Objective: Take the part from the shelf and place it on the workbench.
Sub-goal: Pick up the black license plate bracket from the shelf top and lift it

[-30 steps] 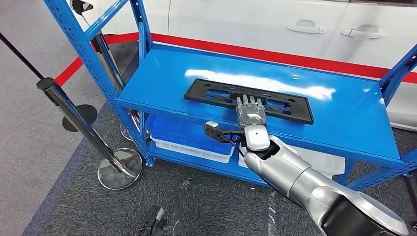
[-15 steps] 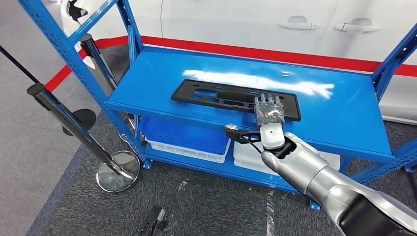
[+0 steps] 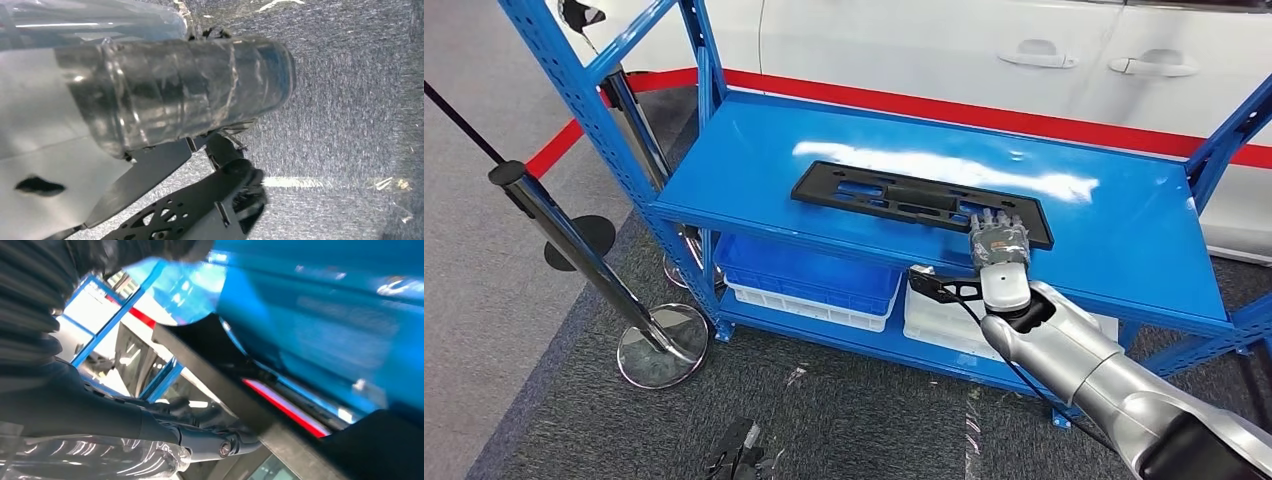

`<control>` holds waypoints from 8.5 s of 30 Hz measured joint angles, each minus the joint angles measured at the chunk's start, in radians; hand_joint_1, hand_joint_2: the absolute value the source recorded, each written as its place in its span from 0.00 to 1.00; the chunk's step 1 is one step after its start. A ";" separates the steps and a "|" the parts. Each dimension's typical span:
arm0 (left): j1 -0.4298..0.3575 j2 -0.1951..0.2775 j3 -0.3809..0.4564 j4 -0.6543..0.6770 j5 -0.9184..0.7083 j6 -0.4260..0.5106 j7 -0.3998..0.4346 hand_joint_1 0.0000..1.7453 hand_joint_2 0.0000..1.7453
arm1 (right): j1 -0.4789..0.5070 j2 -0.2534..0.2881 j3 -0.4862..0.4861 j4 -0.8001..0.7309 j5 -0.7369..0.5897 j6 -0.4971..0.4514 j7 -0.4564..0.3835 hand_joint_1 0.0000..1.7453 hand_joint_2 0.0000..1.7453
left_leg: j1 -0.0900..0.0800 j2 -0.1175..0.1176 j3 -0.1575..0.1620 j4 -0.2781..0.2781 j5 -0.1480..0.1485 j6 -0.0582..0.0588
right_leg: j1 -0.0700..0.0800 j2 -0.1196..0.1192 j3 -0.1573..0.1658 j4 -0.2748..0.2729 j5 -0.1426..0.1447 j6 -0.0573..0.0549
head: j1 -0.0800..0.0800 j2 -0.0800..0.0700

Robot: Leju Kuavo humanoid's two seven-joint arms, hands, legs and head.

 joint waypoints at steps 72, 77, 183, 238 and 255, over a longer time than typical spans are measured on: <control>0.018 -0.012 -0.002 0.003 -0.021 0.003 -0.029 0.00 0.00 | 0.113 0.001 -0.253 -0.457 -0.550 -0.659 -0.275 0.00 0.00 | -0.001 -0.008 -0.006 0.051 -0.041 -0.033 | -0.013 -0.001 0.091 -0.178 0.090 -0.009 | -0.005 0.000; 0.019 -0.012 -0.002 0.003 -0.021 0.003 -0.031 0.00 0.00 | 0.110 0.004 -0.253 -0.459 -0.554 -0.657 -0.275 0.00 0.00 | 0.006 -0.005 -0.083 0.213 -0.127 -0.054 | -0.015 -0.001 0.094 -0.182 0.092 -0.029 | -0.014 0.000; 0.019 -0.012 -0.010 0.006 -0.032 0.023 -0.011 0.00 0.00 | 0.208 0.288 0.003 -0.340 -0.233 -0.404 -0.279 0.00 1.00 | 0.001 -0.006 -0.003 0.008 -0.008 -0.017 | -0.006 -0.007 0.076 -0.134 0.040 -0.011 | -0.016 0.000; -0.002 -0.013 -0.034 0.005 -0.050 0.016 0.032 0.00 0.00 | 0.155 0.173 -0.069 0.012 0.000 -0.429 -0.005 0.97 1.00 | -0.001 -0.004 -0.001 0.058 -0.036 -0.035 | -0.006 0.002 0.109 -0.196 0.095 -0.031 | -0.028 0.000; -0.006 -0.012 -0.034 0.005 -0.064 0.013 0.029 0.00 0.25 | 0.188 0.155 -0.090 0.016 -0.043 -0.474 -0.021 1.00 1.00 | -0.006 -0.006 0.003 0.041 -0.036 -0.025 | -0.002 -0.005 0.104 -0.190 0.089 -0.011 | -0.024 0.000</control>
